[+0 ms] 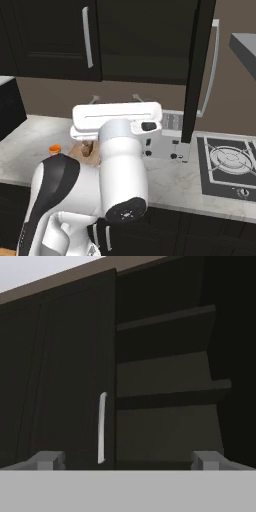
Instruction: Pick the bread, place it on the cutting board, pick the jam, place it on the counter, and close the cabinet.
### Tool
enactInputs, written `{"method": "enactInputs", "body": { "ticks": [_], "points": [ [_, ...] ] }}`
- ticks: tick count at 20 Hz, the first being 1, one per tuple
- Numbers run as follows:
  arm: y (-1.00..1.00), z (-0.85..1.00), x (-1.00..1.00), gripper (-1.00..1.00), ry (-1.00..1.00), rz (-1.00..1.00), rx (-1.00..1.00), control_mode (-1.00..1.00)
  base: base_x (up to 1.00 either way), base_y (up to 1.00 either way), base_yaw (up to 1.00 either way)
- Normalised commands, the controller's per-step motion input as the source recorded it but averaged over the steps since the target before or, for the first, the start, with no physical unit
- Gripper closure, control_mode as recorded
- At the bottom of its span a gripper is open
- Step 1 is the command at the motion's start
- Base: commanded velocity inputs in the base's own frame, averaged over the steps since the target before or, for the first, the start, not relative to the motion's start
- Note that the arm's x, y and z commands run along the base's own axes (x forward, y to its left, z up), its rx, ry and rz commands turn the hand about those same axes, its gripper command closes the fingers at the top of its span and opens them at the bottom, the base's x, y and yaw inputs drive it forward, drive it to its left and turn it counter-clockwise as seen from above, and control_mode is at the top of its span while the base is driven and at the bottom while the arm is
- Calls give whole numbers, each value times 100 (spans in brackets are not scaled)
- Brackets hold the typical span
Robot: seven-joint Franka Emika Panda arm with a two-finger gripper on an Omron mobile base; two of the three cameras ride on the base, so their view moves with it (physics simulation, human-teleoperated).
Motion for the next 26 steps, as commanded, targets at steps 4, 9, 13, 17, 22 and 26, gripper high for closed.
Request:
{"method": "enactInputs", "body": {
  "ticks": [4,9,13,17,22,26],
  "points": [
    [-42,0,-11,-100,0,2,-2,-100,0,0,0],
    [-39,0,-1,-100,0,3,0,-100,0,0,0],
    [-37,0,0,-100,0,3,0,-100,0,0,0],
    [-35,0,-2,-100,0,3,0,-100,0,0,0],
    [-29,-9,-1,-100,0,1,0,-100,0,0,0],
    [-30,-12,0,-100,0,0,0,-100,0,0,0]
  ]
}}
